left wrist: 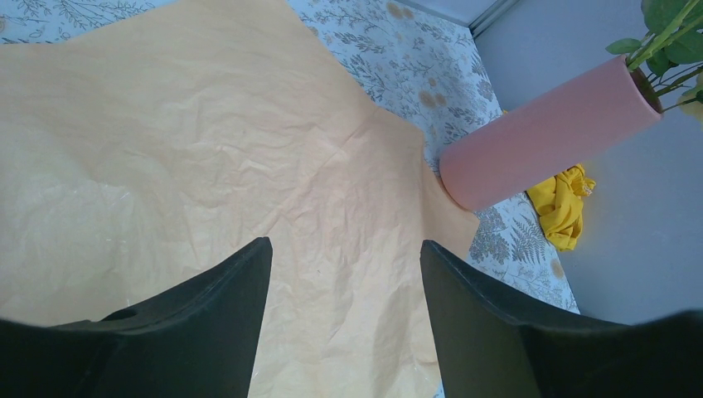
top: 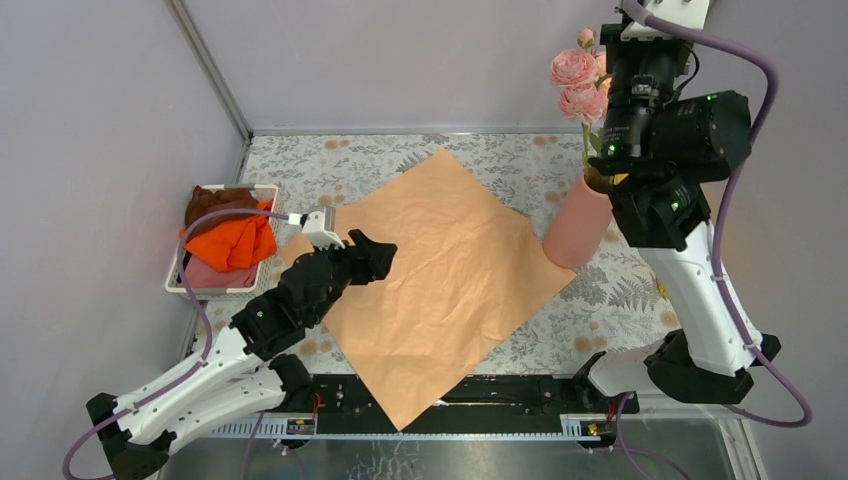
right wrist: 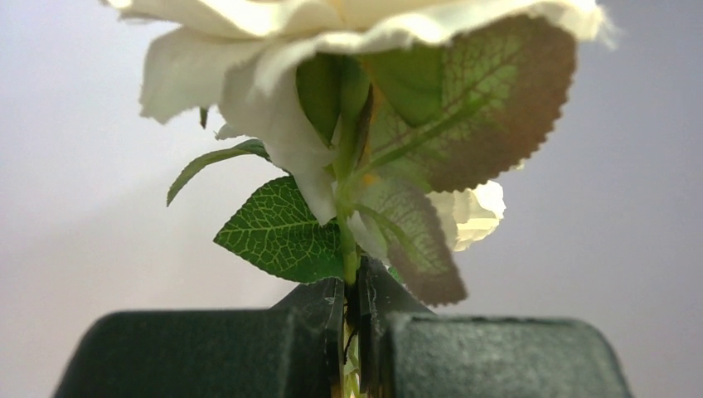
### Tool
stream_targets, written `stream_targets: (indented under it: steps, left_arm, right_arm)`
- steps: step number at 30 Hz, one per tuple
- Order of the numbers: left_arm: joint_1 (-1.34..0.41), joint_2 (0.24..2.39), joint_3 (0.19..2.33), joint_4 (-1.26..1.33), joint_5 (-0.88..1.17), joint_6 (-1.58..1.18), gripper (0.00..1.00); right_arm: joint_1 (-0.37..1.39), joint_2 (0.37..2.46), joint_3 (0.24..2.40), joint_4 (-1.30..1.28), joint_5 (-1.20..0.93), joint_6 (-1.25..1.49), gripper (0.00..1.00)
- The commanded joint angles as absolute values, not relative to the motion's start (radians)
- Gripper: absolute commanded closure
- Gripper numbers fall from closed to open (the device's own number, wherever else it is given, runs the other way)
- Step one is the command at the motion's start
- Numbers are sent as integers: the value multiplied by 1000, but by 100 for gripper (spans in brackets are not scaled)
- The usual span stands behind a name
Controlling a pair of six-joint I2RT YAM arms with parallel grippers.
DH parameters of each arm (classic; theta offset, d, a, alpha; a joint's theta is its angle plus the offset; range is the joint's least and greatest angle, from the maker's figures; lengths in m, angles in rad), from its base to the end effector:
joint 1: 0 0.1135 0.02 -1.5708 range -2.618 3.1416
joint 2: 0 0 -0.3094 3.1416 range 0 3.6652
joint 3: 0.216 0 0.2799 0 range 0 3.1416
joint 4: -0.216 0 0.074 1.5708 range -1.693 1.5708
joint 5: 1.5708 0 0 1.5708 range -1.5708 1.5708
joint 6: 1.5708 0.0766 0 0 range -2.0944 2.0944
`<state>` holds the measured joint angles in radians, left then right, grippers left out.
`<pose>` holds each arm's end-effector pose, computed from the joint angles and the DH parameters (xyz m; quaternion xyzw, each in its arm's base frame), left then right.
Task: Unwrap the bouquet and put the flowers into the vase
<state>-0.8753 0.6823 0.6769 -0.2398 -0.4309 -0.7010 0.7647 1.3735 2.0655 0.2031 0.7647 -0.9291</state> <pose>0.1482 -0.1276 0.3323 -0.0640 0.7786 -0.3074 0.5434 0.1900 0.1088 0.7384 0.0027 0.4674 -0.1951 0.8622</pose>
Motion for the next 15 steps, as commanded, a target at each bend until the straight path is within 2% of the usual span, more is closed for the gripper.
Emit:
stream_targets:
  steps: [1,8,15]
  left_arm:
    - [-878,678,711,-213,-457,-692,27]
    - [-878,690,718,-215,-462,-685,27]
    - [-879,695,717,-214,-464,-686,27]
  right_arm:
    - [633,1379,2066,176,709,-799,100]
    - [534,1393,2029,111,646,-641,100]
    - [514,1407,2050,74,626,-583,100]
